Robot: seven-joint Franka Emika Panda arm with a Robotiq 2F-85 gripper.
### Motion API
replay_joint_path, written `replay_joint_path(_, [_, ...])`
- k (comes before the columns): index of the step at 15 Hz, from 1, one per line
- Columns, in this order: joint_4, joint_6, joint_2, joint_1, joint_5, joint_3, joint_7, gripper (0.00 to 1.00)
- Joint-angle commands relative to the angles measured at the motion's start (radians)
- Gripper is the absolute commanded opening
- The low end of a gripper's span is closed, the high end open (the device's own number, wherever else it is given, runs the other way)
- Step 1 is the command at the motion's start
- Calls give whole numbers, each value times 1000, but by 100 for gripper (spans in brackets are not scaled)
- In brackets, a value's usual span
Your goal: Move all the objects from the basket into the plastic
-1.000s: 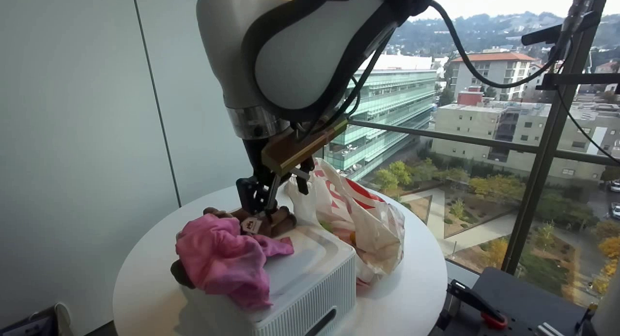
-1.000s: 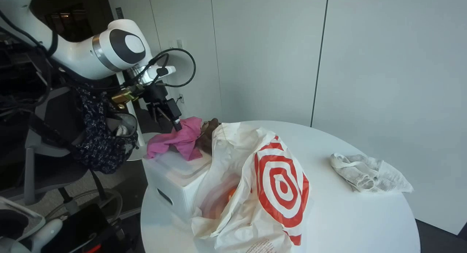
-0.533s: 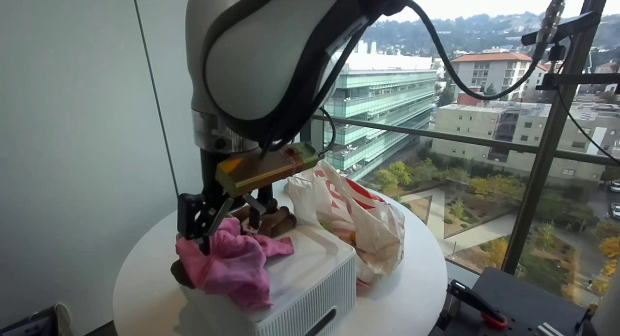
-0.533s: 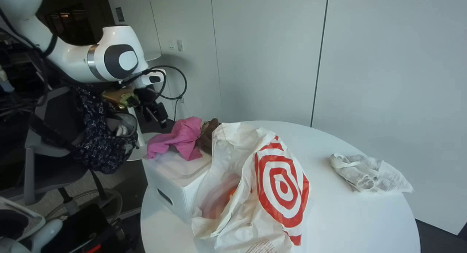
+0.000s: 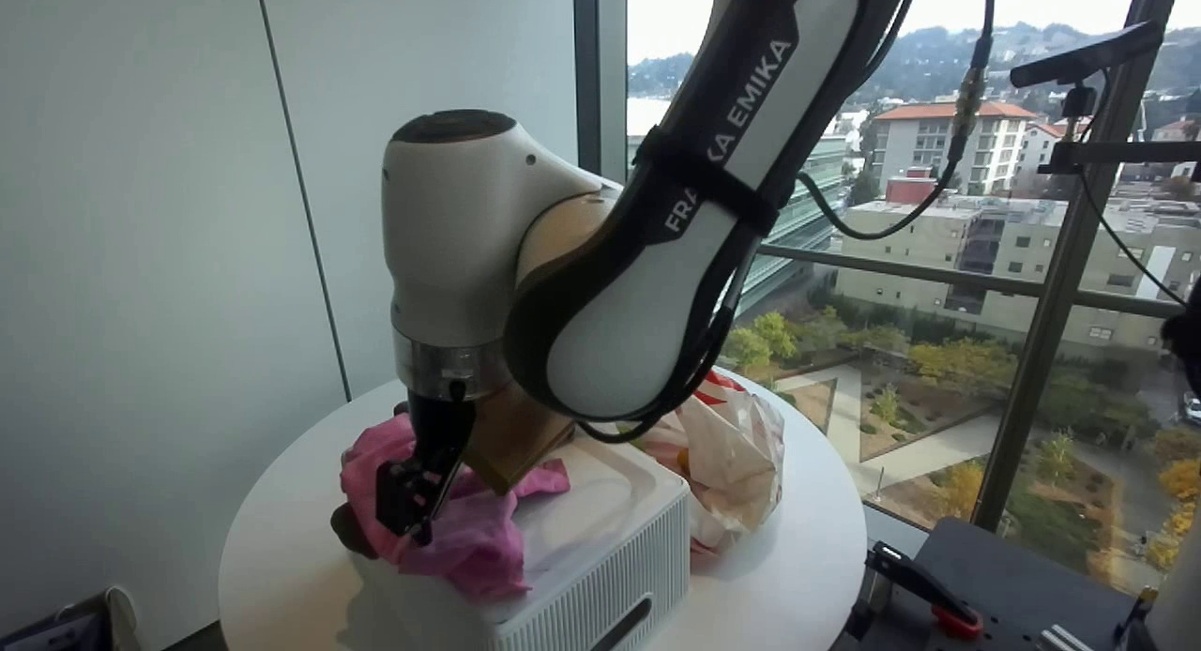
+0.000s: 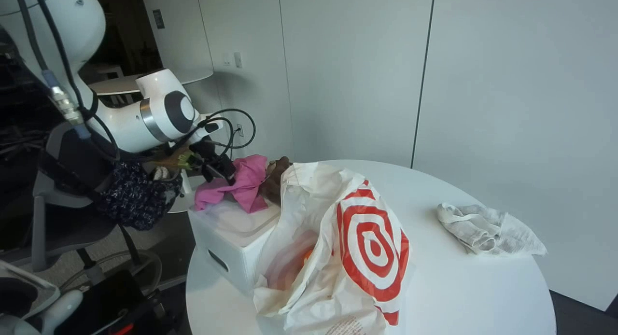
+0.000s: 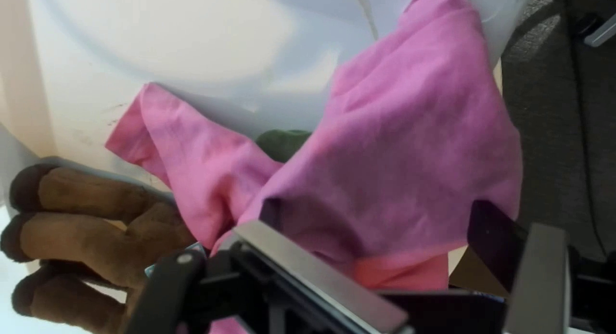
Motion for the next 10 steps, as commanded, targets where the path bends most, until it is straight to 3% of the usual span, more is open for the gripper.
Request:
replay_joint_path(1, [2, 45, 42, 25, -154, -41, 109, 100])
replay_joint_path(2, [2, 47, 54, 22, -173, -40, 113, 100])
replay_joint_path(3, [3, 41, 61, 22, -192, -41, 126, 75])
replay_joint_path(4, [1, 35, 67, 18, -192, -35, 121, 74])
replay_joint_path(10, [-11, -19, 34, -13, -55, 10, 52, 30])
